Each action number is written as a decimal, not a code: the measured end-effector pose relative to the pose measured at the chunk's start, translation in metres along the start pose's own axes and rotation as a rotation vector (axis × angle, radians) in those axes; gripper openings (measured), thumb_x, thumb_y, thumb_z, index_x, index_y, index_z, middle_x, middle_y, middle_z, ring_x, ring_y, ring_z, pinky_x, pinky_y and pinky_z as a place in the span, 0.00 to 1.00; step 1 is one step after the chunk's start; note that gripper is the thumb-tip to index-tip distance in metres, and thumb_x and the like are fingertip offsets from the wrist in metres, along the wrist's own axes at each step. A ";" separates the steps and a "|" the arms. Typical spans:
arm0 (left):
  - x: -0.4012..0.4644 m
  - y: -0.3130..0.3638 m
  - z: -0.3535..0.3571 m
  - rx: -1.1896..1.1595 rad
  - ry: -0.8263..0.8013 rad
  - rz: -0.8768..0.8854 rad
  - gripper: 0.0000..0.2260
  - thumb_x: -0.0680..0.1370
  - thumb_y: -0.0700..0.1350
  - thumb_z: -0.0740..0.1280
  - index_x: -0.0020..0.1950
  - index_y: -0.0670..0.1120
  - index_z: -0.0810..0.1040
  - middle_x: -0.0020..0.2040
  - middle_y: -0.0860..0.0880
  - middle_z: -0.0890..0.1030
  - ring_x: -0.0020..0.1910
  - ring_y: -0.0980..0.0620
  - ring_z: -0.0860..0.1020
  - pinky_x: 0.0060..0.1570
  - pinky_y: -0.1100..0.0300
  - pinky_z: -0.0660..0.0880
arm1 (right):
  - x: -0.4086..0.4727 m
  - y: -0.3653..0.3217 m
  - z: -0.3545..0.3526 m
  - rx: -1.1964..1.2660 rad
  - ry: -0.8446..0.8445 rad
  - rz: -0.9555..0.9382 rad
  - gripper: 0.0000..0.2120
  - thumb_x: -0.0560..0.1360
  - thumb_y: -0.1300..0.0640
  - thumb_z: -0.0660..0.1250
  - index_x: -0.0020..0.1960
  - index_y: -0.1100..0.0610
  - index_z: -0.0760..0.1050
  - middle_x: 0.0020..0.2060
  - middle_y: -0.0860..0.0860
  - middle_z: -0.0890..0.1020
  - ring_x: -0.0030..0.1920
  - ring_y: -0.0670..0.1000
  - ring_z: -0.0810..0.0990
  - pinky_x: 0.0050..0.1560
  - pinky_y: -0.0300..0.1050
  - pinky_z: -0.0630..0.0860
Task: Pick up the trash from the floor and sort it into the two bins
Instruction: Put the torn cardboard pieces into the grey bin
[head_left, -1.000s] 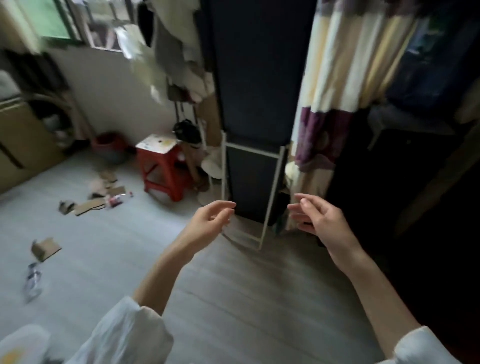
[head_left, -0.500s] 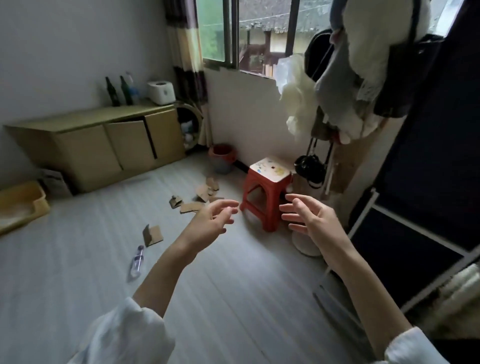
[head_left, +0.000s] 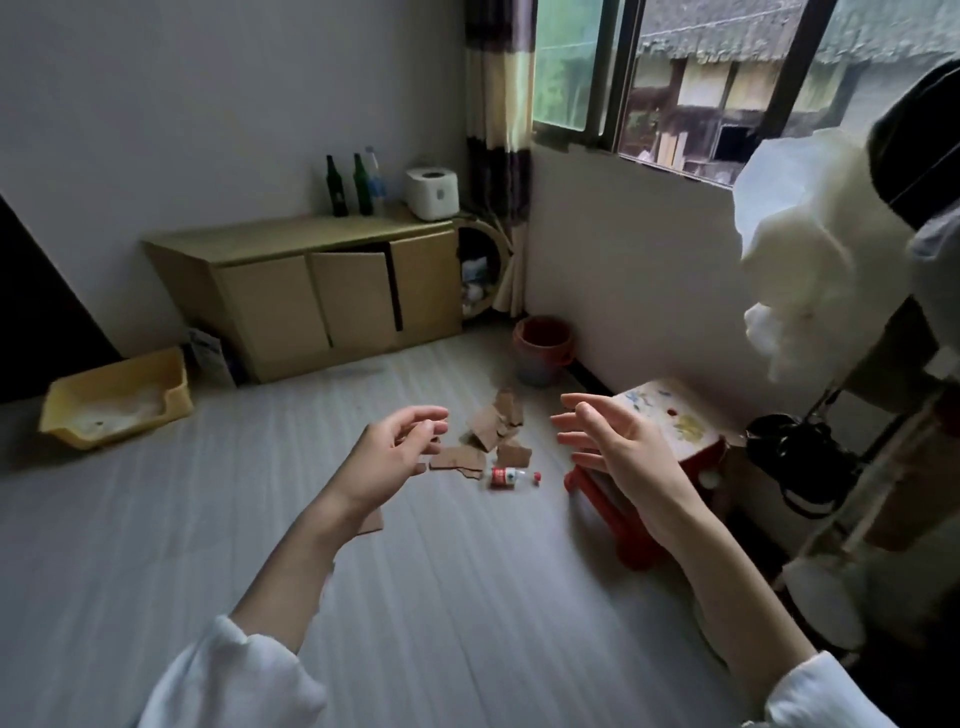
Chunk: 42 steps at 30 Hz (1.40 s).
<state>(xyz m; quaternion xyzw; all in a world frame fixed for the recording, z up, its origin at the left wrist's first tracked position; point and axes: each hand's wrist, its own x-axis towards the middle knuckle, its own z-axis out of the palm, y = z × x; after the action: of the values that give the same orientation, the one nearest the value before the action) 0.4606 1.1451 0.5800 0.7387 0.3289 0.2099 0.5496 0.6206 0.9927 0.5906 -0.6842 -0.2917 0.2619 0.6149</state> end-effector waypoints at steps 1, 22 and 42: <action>0.019 0.003 -0.004 0.003 0.019 -0.001 0.11 0.82 0.43 0.56 0.58 0.51 0.75 0.54 0.51 0.79 0.52 0.54 0.78 0.55 0.56 0.75 | 0.023 -0.002 0.001 -0.001 -0.014 0.004 0.10 0.80 0.57 0.58 0.56 0.55 0.76 0.44 0.50 0.82 0.41 0.43 0.81 0.37 0.30 0.77; 0.494 -0.078 -0.210 -0.068 0.066 -0.136 0.11 0.82 0.42 0.55 0.56 0.51 0.76 0.54 0.51 0.79 0.53 0.54 0.79 0.54 0.58 0.74 | 0.511 0.011 0.214 -0.127 -0.085 0.136 0.11 0.80 0.54 0.58 0.59 0.53 0.75 0.48 0.50 0.83 0.49 0.49 0.82 0.50 0.43 0.78; 0.942 -0.085 -0.307 -0.032 -0.142 -0.091 0.11 0.82 0.40 0.55 0.56 0.49 0.75 0.53 0.49 0.79 0.50 0.52 0.78 0.51 0.60 0.74 | 0.926 -0.002 0.319 -0.020 0.112 0.188 0.11 0.80 0.56 0.57 0.59 0.55 0.75 0.49 0.53 0.82 0.50 0.52 0.81 0.53 0.46 0.76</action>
<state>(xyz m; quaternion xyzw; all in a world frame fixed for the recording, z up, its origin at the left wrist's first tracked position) 0.8883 2.0426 0.5454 0.7272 0.3190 0.1372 0.5922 1.0331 1.8803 0.5585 -0.7283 -0.1941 0.2768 0.5960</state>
